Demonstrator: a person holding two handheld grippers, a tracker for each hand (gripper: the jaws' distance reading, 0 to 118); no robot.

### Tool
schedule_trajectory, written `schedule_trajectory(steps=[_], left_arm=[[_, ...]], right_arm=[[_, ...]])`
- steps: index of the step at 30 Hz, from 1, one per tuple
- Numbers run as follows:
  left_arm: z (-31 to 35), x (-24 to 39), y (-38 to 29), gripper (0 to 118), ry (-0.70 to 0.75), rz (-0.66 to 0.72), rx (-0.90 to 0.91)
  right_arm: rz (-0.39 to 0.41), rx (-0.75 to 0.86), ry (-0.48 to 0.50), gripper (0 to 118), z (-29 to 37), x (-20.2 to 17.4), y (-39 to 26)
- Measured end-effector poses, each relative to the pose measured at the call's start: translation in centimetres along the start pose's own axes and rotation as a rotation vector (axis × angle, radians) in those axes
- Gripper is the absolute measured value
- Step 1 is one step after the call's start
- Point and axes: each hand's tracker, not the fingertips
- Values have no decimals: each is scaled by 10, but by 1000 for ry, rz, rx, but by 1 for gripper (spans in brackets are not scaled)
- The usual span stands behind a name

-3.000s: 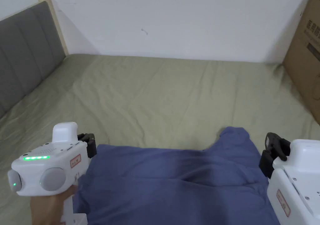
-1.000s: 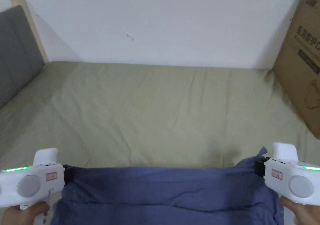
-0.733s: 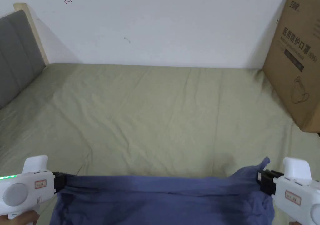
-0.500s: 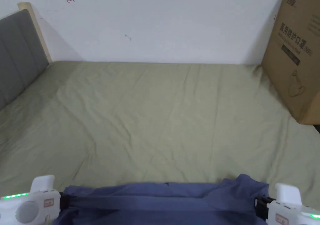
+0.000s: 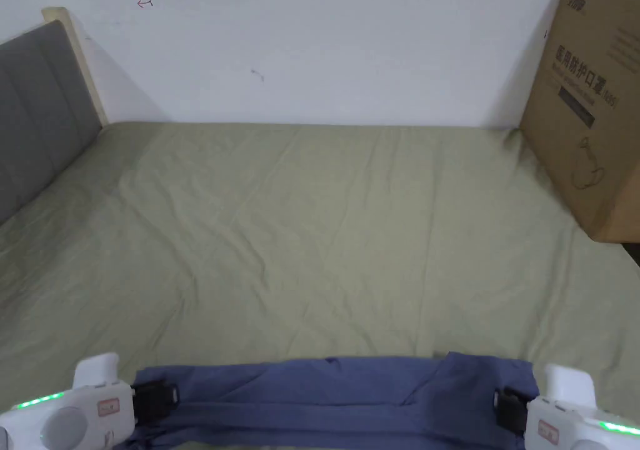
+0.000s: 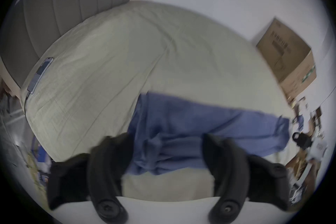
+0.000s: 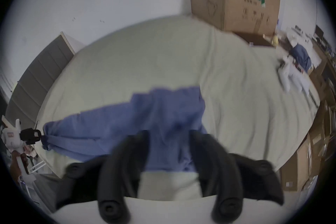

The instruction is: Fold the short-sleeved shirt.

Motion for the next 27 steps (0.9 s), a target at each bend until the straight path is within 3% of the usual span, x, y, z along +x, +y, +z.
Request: schedule_trajectory(steps=[1,3,7,12,16,18,19,20,21,22,24,27], left_arm=[[12,5,7,94,-29,-1,55],[37,19,23,94,-73,-14,172],[86,55,53,94,-130,-94,375],[130,98,66,94,-70,-233,641],[137,122,63,93,6,-353,733],[134,128,60,89,26,-382,748],[133,129,57,73,12,-381,747],[133,131,56,46,-6,-385,740],[131,133,57,9,-26,-380,718],[127,132,55,0,-14,-375,705],[125,131,53,0,-73,-374,678],[123,130,51,0,-53,-390,679]], right_arm=[[7,52,22,91,10,-3,10],[25,148,40,108,33,-11,35],[72,376,58,109,82,-36,78],[129,587,32,109,122,-68,100],[164,671,1,108,136,-88,101],[186,693,-10,94,141,-97,99],[198,705,-25,64,141,-101,98],[207,707,-33,33,141,-105,96],[211,708,-43,2,141,-109,95],[206,718,-48,0,143,-111,93],[201,715,-25,0,144,-111,93],[215,716,-38,0,142,-115,91]])
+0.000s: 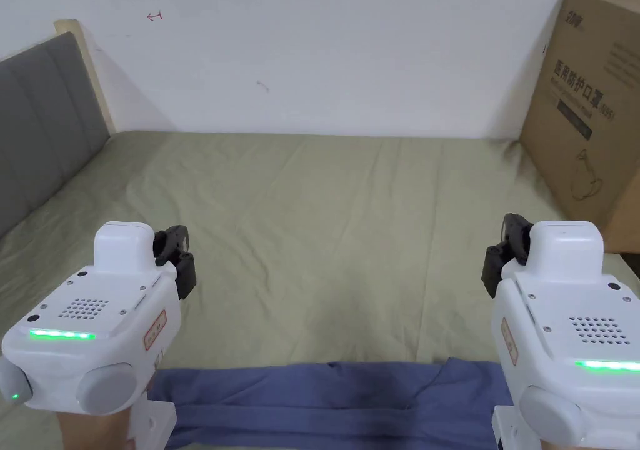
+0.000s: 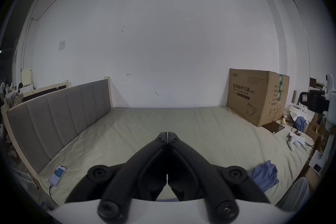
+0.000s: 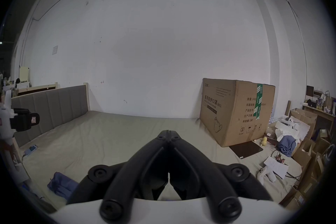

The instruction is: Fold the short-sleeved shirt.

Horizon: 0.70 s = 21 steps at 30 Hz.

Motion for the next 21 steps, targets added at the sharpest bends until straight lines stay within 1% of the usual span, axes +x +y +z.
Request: schedule_trajectory(steps=[2,5,7,11,13,14,16,17,21], left_arm=[[-3,-5,-2,0,-3,8,-20],[-11,-24,-10,0,-33,91,-129],[-19,-42,-19,0,-79,188,-218],[-36,-89,-52,0,-168,429,-376],[-44,-112,-70,0,-201,497,-453],[-46,-123,-81,0,-196,531,-478],[-50,-140,-100,0,-211,585,-553],[-51,-147,-107,0,-199,597,-560],[-62,-172,-143,1,-203,649,-680]], right_arm=[[1,-4,2,0,-1,0,-1],[-2,-16,6,0,-3,-1,-3],[3,-26,7,0,-5,-2,-4],[7,-49,16,0,-10,-4,-9],[12,-57,17,0,-12,-5,-12],[18,-62,15,0,-14,-6,-13],[23,-74,16,0,-17,-9,-16],[24,-80,15,0,-18,-10,-17],[30,-107,13,0,-25,-16,-24]])
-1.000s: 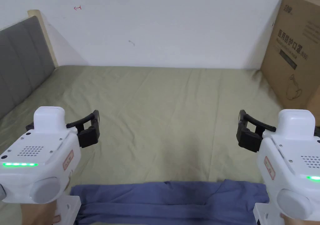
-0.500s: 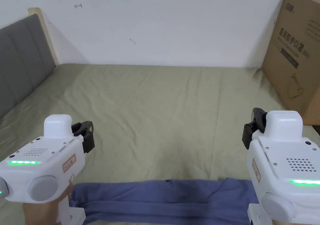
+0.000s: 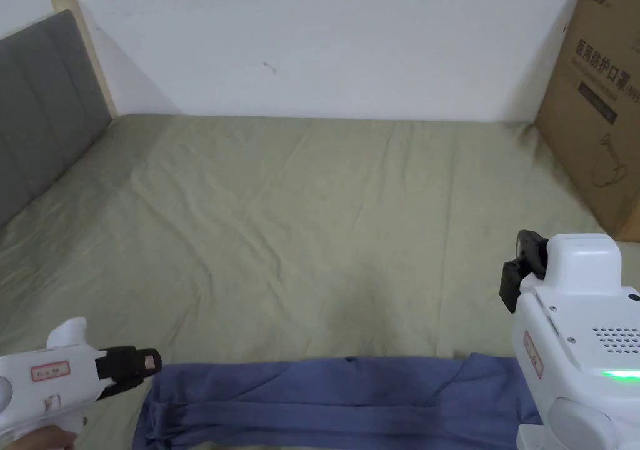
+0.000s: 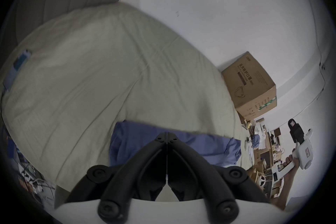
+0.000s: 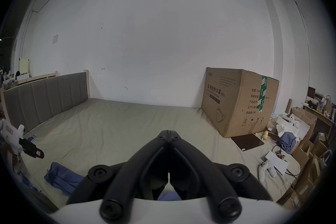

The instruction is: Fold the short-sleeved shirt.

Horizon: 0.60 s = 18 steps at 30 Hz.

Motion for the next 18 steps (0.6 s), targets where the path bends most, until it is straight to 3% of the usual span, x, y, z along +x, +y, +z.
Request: schedule_trajectory(steps=[2,4,5,12,15,16,17,18], left_arm=[[-11,-21,-1,38,19,60,-59],[-22,-38,-2,88,57,87,-78],[-27,-44,-3,94,57,110,-101],[-59,-45,-26,92,67,80,-165],[-65,-45,-31,65,89,38,-156],[-66,-42,-32,42,97,20,-147],[-66,-39,-33,27,120,-5,-140],[-67,-39,-34,20,126,-12,-146]], right_arm=[[1,-16,1,0,-4,-3,-3],[3,-32,2,0,-7,-6,-8],[7,-41,1,0,-10,-8,-10],[5,-95,4,0,-20,-14,-23],[14,-106,0,0,-21,-13,-25],[18,-108,-2,0,-22,-12,-25],[19,-110,-3,0,-23,-11,-25],[19,-112,-4,0,-24,-10,-25]])
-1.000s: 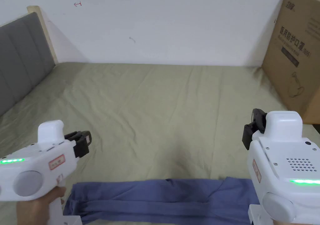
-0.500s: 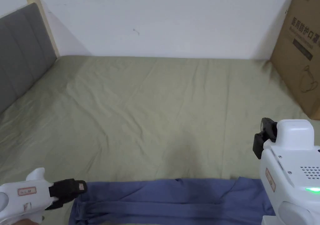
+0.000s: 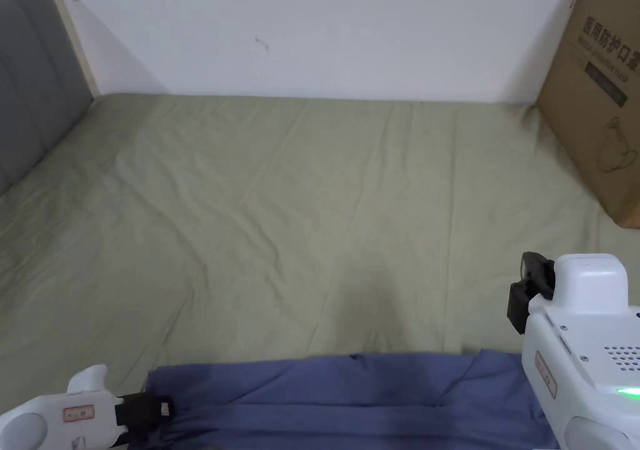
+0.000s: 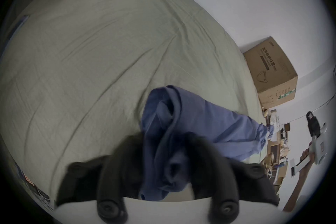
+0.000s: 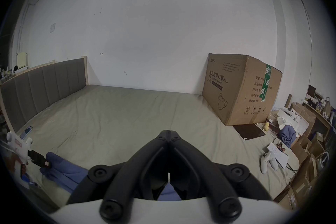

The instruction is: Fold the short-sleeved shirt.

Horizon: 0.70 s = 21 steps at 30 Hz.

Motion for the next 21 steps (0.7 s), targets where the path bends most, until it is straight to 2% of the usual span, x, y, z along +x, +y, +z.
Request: schedule_trajectory(steps=[1,3,5,12,16,21], left_arm=[[-3,1,-1,13,-35,-1,-18],[-8,12,-4,10,-10,-21,-41],[-2,21,-5,10,39,-98,15],[71,40,8,9,1,-96,120],[106,35,20,9,113,-165,162],[134,17,32,9,212,-120,162]], right_arm=[[-2,-1,0,0,0,2,0],[-10,-1,-2,0,1,4,1],[-11,1,-7,0,3,7,3],[-18,30,-4,0,10,16,9],[-34,47,1,0,16,20,9],[-48,56,8,0,21,27,6]])
